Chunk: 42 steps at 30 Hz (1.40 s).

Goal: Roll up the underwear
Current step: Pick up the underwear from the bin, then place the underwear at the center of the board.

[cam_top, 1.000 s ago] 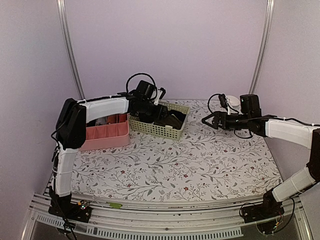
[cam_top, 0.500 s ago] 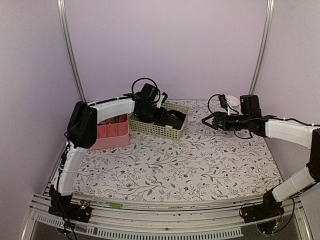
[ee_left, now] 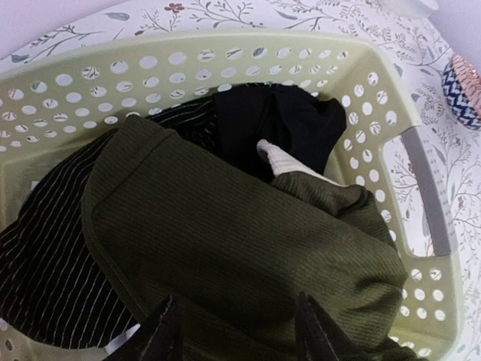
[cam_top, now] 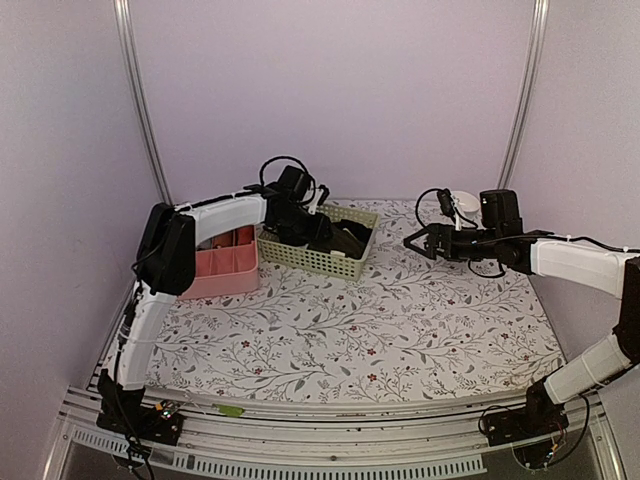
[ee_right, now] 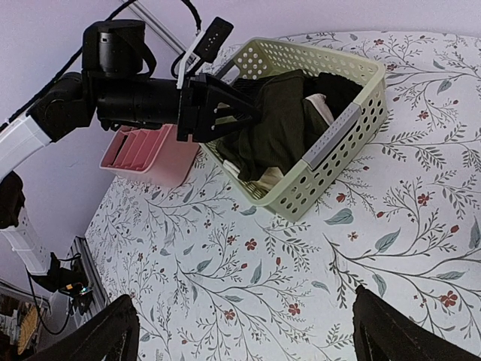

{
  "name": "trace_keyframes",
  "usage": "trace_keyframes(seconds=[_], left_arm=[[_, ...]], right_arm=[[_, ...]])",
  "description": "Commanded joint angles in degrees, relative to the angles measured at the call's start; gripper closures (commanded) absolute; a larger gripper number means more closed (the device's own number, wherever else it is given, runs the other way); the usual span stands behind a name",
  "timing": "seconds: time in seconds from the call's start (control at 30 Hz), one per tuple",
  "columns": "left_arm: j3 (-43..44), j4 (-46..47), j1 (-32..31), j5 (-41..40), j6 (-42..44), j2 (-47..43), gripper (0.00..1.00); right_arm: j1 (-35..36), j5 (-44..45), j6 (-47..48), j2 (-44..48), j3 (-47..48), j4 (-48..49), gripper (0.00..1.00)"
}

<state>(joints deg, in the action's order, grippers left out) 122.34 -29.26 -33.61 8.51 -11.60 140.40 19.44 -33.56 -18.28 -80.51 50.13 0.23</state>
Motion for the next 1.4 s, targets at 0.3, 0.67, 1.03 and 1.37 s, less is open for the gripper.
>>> trace_keyframes(seconds=[0.3,0.67,1.03,1.37], left_arm=[[3.9,-0.7,0.3,2.6,-0.4,2.3,0.81],[1.6,3.3,0.3,-1.3,0.5,-9.7,1.0],[-2.1,8.3,0.1,3.0,1.3,-18.9,1.0],[-22.8,17.2,-4.8,17.8,2.5,-37.3,1.0]], right_arm=[[-0.2,0.3,0.7,0.9,-0.1,-0.4,0.01],[-0.2,0.3,0.7,0.9,-0.1,-0.4,0.01],[-0.2,-0.2,0.5,1.0,-0.1,-0.3,0.01],[-0.2,-1.4,1.0,1.8,-0.7,-0.9,0.01]])
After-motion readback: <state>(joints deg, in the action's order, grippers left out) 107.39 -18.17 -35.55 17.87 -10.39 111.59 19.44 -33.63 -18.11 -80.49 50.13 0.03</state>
